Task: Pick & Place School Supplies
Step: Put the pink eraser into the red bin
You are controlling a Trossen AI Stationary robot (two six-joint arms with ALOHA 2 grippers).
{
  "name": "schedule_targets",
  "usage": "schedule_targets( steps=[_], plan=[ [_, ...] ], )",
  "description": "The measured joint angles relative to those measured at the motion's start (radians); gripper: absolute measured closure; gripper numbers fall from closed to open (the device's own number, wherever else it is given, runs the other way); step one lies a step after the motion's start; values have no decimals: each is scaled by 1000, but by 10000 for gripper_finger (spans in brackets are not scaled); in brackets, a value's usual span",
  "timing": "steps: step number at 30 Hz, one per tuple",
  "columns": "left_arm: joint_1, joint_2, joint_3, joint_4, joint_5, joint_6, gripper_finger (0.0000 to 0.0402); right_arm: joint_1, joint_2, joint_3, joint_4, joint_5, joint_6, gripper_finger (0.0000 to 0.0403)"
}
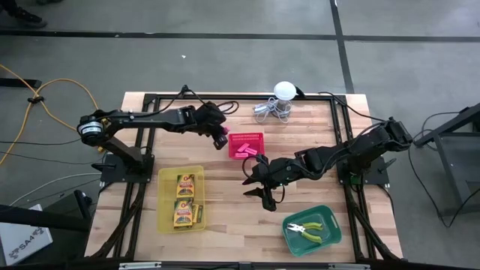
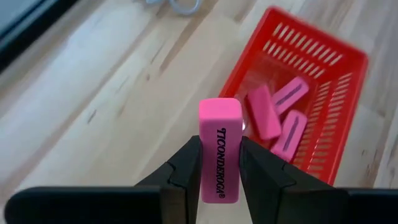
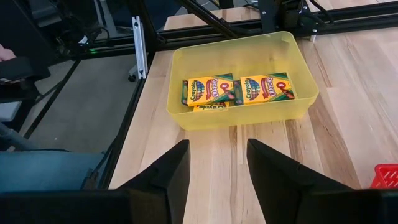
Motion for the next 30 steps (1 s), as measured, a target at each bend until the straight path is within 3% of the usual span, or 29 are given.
schedule_targets(
  steps=[7,20,30],
  plan=[
    [-34,8,1,81,-33,50,312,0,0,0,0,0,0,254],
    [-63,8,1,68,-46,62,312,0,0,0,0,0,0,254],
    [-64,8,59,5,-47,211,312,0,0,0,0,0,0,254]
  ],
)
